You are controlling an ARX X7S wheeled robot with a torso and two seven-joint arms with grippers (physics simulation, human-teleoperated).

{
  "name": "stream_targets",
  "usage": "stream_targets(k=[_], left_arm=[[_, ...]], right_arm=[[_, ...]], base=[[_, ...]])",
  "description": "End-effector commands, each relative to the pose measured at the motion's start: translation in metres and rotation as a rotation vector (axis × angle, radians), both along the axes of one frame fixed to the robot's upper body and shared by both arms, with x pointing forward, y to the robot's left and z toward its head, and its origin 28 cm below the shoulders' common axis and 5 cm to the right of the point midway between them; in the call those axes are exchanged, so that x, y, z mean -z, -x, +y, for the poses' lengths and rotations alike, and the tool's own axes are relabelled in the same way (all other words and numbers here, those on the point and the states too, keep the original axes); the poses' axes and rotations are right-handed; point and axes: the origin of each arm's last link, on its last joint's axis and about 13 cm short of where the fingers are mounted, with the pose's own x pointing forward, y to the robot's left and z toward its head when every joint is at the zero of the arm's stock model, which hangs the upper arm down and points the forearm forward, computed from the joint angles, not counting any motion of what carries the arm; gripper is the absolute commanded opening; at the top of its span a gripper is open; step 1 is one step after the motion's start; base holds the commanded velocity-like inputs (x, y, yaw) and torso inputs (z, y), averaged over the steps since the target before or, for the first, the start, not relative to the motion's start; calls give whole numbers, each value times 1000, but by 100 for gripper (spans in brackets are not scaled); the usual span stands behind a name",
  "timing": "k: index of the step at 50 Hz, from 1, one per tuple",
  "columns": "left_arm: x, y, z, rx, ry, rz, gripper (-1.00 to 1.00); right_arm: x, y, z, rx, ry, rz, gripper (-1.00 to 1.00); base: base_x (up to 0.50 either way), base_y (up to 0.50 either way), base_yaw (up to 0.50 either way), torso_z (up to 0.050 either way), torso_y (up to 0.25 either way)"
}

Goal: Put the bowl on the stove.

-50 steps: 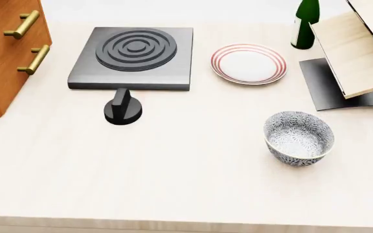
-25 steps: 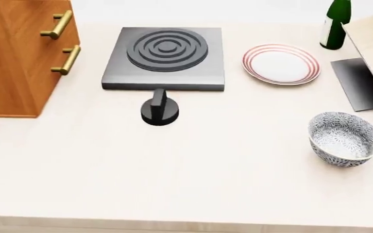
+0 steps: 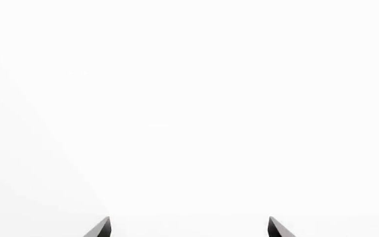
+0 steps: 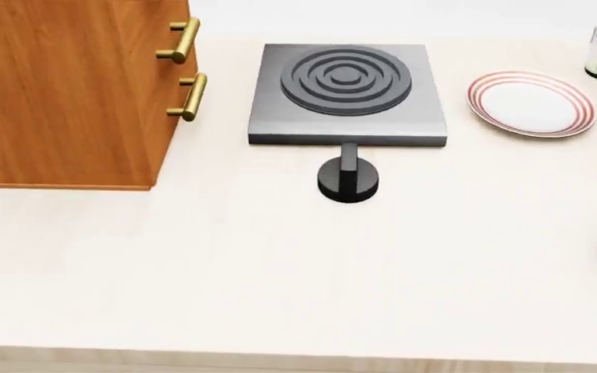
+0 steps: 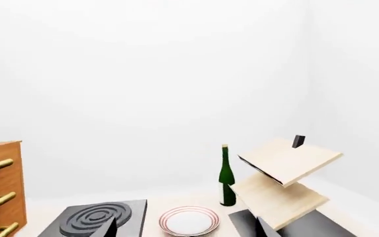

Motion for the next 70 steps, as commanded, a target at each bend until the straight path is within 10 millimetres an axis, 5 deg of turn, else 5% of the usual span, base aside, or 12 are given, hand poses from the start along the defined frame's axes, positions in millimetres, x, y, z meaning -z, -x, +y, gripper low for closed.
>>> stream_targets(k=[1,21,70], left_arm=[[-1,3,1,22,-6,-14,100],[0,2,1,29,-7,-10,100],[2,1,1,28,-5,-3,100]], right_arm=[[7,0,-1,23,14,28,100],[10,1,-1,14,-5,29,100],[17,1,0,-4,11,75,100]], base=[[0,0,0,0,0],[16,0,0,0,0],[500,0,0,0,1]])
